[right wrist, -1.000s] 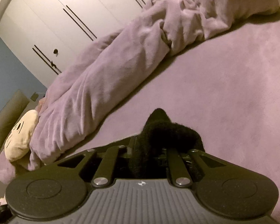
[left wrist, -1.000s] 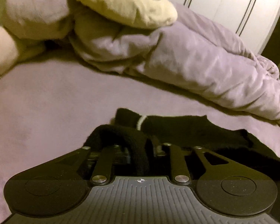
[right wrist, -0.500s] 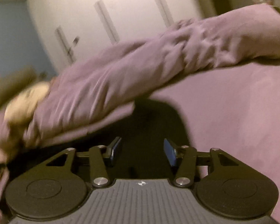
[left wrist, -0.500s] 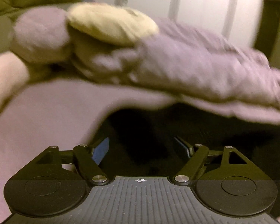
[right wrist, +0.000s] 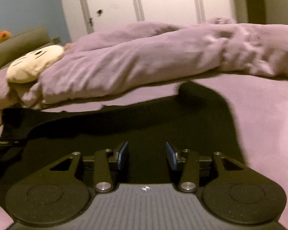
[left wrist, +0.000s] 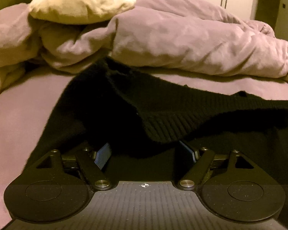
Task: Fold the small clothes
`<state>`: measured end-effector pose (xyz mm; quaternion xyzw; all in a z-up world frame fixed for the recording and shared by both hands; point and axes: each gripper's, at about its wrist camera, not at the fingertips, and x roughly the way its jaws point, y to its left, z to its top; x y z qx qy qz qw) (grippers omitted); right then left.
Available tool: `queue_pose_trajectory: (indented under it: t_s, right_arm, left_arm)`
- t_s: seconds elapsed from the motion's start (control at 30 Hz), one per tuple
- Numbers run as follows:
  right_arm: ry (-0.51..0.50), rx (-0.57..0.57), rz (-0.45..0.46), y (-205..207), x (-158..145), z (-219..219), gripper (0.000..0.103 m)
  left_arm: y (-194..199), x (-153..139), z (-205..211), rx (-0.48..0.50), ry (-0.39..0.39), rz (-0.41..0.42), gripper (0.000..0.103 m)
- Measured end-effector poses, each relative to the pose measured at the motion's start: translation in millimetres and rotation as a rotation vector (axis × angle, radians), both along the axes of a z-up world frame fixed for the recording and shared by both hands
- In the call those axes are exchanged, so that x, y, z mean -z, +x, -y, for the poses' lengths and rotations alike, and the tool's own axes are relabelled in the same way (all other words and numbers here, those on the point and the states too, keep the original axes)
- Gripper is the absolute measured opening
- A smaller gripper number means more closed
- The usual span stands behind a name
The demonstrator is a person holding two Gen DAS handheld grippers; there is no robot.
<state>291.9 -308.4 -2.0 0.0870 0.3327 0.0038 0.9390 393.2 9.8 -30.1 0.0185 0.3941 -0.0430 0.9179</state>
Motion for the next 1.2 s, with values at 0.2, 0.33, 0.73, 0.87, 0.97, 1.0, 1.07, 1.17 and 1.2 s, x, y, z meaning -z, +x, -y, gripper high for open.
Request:
queue_pose_trajectory:
  t_s: [0.2,0.33,0.73,0.87,0.97,1.0,1.07,1.17,1.2]
  right_arm:
    - [-0.195,0.018,-0.04,54,19,-21,0.043]
    - [-0.155,0.194,-0.017,42,3,-3,0.042]
    - [-0.187,-0.072,0.072,-29,16,-41,0.044]
    - [-0.244,-0.013,0.05,-26,10,-30,0.045]
    - [-0.173,0.081,0.013,-32,11,-3,0.061]
    - [-0.174,0.082,0.01,-35,9,2,0.061]
    - [-0.212,0.075,-0.002,-41,6,3,0.061]
    - [-0.216,0.103,-0.02,-47,5,8,0.061]
    - [-0.208,0.122,-0.024,-48,5,11,0.061]
  left_arm:
    - [34,3,2,-0.098,0.168,0.036,0.08]
    - [19,-12,-21,-0.164,0.056,0.015,0.081]
    - [-27,9,-1,-0.107,0.078,-0.013,0.096]
    - [-26,5,-2,-0.128,0.101,-0.044,0.096]
    - [-26,5,-2,-0.128,0.114,-0.063,0.096]
    - [-25,4,-3,-0.134,0.113,-0.071,0.096]
    - [-23,3,-4,-0.142,0.108,-0.087,0.096]
    - [-20,4,-5,-0.143,0.115,-0.1,0.097]
    - [-18,4,-5,-0.145,0.116,-0.103,0.097]
